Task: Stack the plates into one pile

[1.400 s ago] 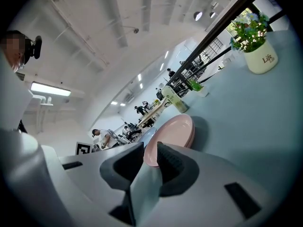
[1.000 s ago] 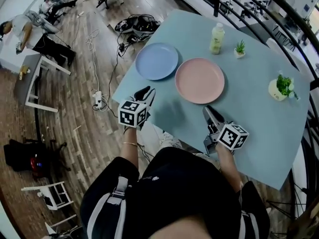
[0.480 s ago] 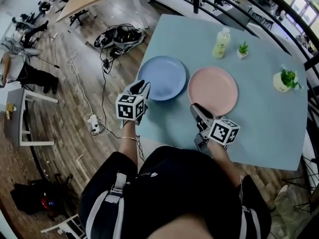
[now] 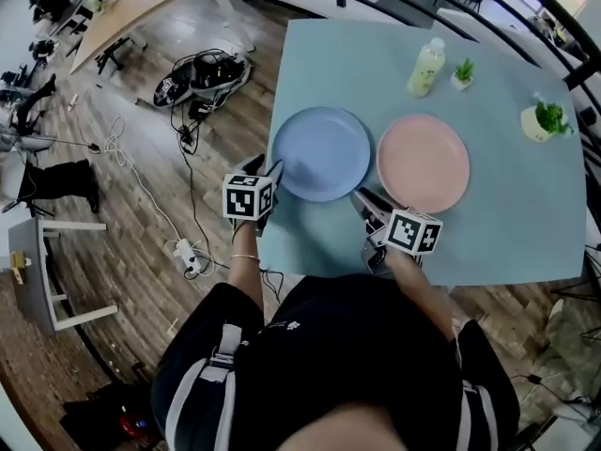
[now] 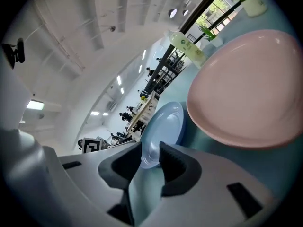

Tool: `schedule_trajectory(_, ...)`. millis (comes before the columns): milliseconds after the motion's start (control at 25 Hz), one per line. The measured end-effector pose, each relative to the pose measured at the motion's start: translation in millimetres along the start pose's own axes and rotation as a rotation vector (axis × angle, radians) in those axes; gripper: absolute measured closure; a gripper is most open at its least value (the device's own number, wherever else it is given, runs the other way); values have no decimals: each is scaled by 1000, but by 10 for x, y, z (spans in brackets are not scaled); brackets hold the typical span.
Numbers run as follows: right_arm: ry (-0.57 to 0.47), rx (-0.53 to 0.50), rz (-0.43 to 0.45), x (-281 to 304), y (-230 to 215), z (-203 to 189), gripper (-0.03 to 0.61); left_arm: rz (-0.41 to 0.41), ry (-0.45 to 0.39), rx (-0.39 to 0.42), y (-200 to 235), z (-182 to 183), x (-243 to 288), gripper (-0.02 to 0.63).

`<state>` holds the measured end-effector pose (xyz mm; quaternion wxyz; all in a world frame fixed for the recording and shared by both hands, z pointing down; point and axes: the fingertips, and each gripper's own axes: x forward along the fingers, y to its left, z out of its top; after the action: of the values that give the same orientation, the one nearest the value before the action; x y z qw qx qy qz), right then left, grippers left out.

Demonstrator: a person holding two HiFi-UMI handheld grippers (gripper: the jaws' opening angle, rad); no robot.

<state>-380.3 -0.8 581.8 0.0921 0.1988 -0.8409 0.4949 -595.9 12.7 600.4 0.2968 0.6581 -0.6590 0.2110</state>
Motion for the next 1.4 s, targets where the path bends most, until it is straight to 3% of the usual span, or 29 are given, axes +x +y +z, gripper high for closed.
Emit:
schedule_trajectory(360, 31, 39, -144, 245, -213, -71, 433, -44, 68, -23, 44, -238, 238, 437)
schedule_trajectory(720, 45, 83, -220, 205, -343, -117, 492, -50, 87, -45, -21, -351, 301, 447)
schedule_trajectory(1160, 52, 163, -185, 332, -387, -101, 522, -35, 69, -84, 18, -274, 320, 466)
schedule_trajectory(1400, 47, 131, -131, 316, -192, 7, 525, 10, 6, -96, 56, -65, 100, 471)
